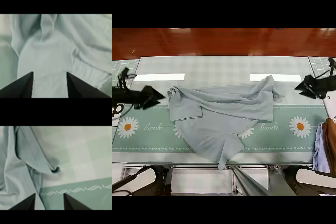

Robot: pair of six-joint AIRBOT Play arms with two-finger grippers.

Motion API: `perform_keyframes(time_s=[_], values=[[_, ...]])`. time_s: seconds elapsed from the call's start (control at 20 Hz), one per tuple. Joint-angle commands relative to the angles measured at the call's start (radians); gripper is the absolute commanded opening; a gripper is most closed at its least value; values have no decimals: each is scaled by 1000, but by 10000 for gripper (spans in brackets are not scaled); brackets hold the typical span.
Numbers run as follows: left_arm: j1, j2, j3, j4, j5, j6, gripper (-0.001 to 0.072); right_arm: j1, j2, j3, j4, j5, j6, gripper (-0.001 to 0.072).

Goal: Fold the shirts.

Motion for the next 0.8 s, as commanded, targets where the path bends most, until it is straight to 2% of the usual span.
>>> perform_keyframes(time_s=[0.0, 0.15, 0.3, 0.6, 0.75], values=[[0, 187, -271, -9, -38, -23, 507, -40, 111, -238, 111, -53, -116, 406], [-30, 264, -426, -16, -94, -54, 507, -40, 128, -282, 172, -37, -155, 406], [-132, 258, -500, 62, -98, -142, 507, -40, 128, -282, 209, -33, -161, 406], [-389, 257, -520, 63, -23, -285, 507, -40, 128, -282, 225, -22, -180, 406], [-429, 238, -520, 60, -2, -344, 506, -40, 128, -282, 225, -30, -195, 406]])
